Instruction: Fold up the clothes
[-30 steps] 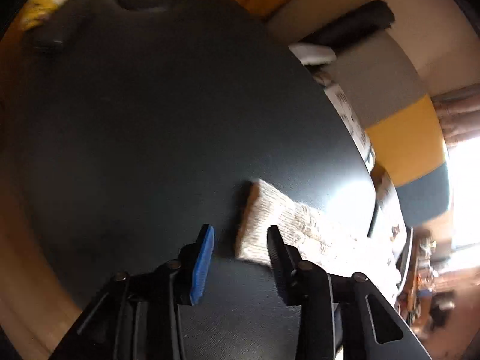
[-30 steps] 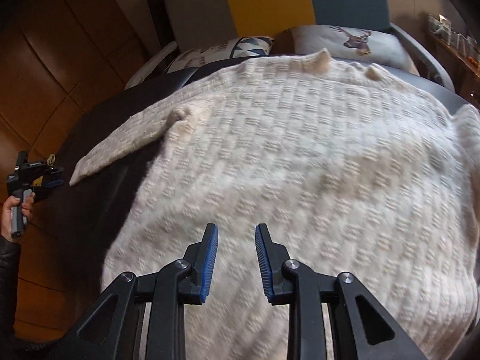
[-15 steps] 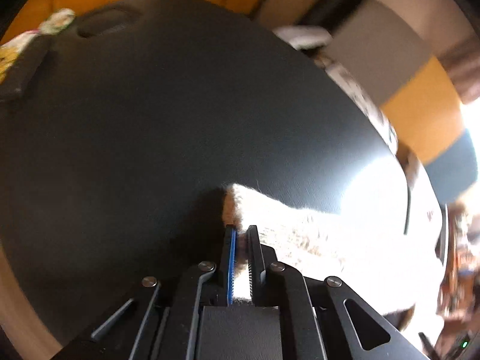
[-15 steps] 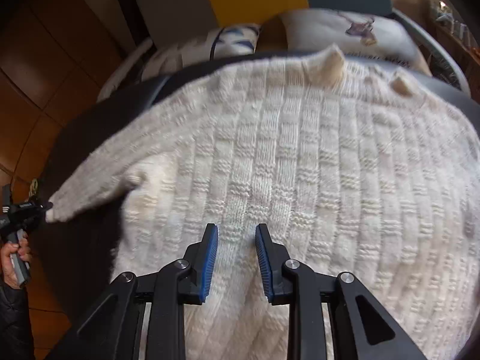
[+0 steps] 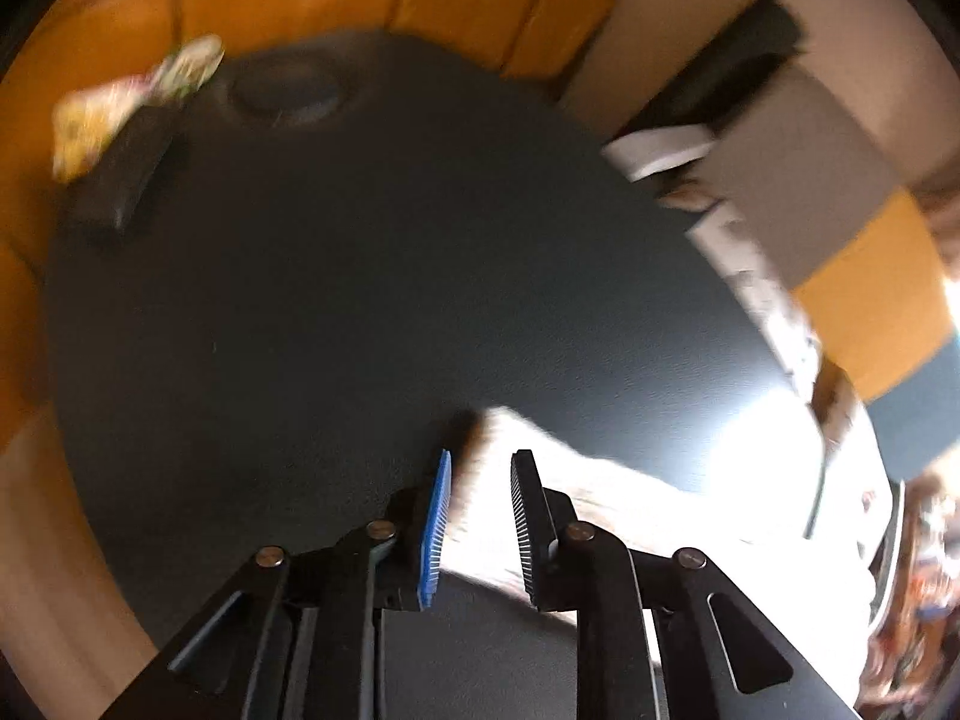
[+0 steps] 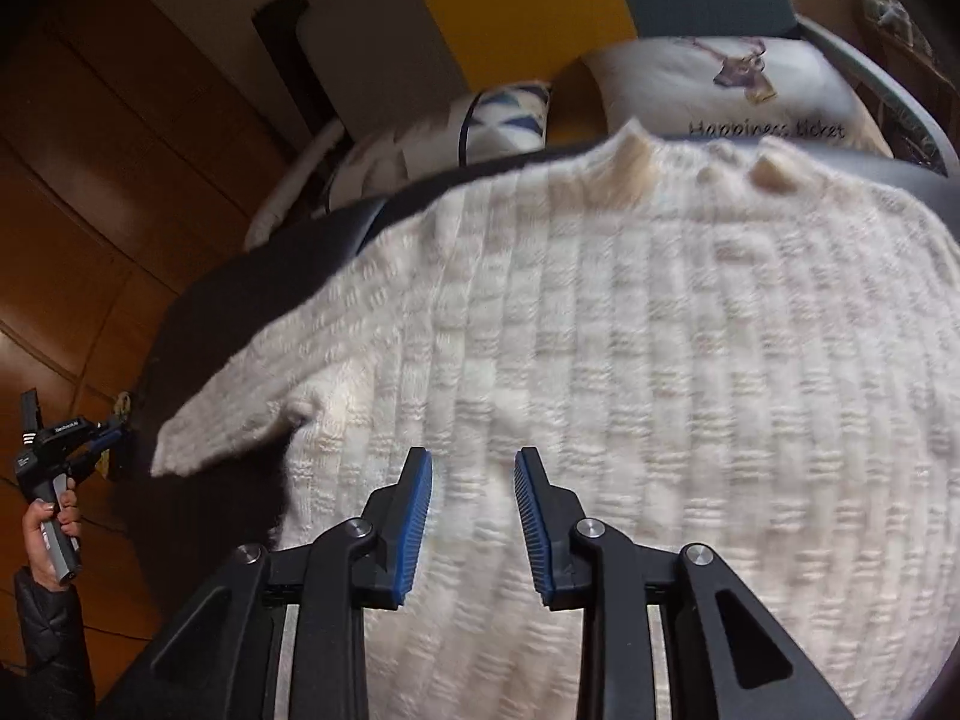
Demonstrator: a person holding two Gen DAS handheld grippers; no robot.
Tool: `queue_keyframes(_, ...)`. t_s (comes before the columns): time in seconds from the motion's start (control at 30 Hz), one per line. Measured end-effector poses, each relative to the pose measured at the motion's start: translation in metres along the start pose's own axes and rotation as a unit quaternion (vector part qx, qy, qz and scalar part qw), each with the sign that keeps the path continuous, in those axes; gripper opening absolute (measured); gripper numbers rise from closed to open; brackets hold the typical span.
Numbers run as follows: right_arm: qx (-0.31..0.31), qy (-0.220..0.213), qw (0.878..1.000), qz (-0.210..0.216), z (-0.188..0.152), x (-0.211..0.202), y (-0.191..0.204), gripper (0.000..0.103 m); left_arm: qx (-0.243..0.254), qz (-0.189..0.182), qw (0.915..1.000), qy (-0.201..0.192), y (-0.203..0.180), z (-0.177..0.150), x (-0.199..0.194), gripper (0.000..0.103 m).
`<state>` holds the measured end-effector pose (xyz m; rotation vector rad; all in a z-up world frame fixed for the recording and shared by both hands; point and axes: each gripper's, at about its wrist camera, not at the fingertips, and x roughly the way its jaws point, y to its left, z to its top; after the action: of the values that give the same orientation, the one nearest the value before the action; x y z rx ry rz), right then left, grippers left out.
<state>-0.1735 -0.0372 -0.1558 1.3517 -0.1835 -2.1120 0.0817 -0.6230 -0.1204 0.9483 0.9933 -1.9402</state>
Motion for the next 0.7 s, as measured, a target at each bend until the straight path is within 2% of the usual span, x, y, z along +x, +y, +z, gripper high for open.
queue_keyframes(0.07,-0.006,-0.013,1.000,-0.013,0.013,-0.018,-0.021,0.029,0.059,-0.042,0.9972,-0.015,-0.039,-0.011,-0.015,0.036)
queue_keyframes(0.1,-0.009,-0.019,1.000,-0.020,0.021,-0.026,-0.032,0.029,0.102,-0.062,0.9927,-0.015,-0.069,-0.022,-0.017,0.040)
queue_keyframes(0.17,-0.015,-0.029,0.998,-0.048,0.042,-0.037,-0.057,0.029,0.187,-0.100,0.9770,-0.016,-0.130,-0.045,-0.020,0.047)
queue_keyframes(0.23,-0.034,-0.024,0.997,-0.068,0.066,-0.038,-0.080,0.030,0.271,-0.137,0.9525,-0.015,-0.192,-0.070,-0.021,0.047)
queue_keyframes(0.27,-0.053,-0.014,0.996,-0.074,0.077,-0.035,-0.087,0.030,0.314,-0.154,0.9368,-0.009,-0.226,-0.087,-0.017,0.047)
queue_keyframes(0.33,-0.089,0.006,0.992,-0.086,0.098,-0.027,-0.101,0.030,0.392,-0.192,0.8996,0.013,-0.297,-0.122,-0.002,0.047)
queue_keyframes(0.5,-0.175,0.058,0.977,-0.109,0.148,-0.006,-0.132,0.030,0.518,-0.239,0.8206,0.038,-0.433,-0.171,0.053,0.046)
queue_keyframes(0.63,-0.216,0.117,0.965,-0.090,0.168,0.030,-0.142,0.034,0.568,-0.237,0.7860,0.056,-0.493,-0.193,0.079,0.045)
queue_keyframes(0.7,-0.236,0.143,0.956,-0.096,0.175,0.047,-0.148,0.038,0.587,-0.236,0.7720,0.065,-0.505,-0.205,0.083,0.045)
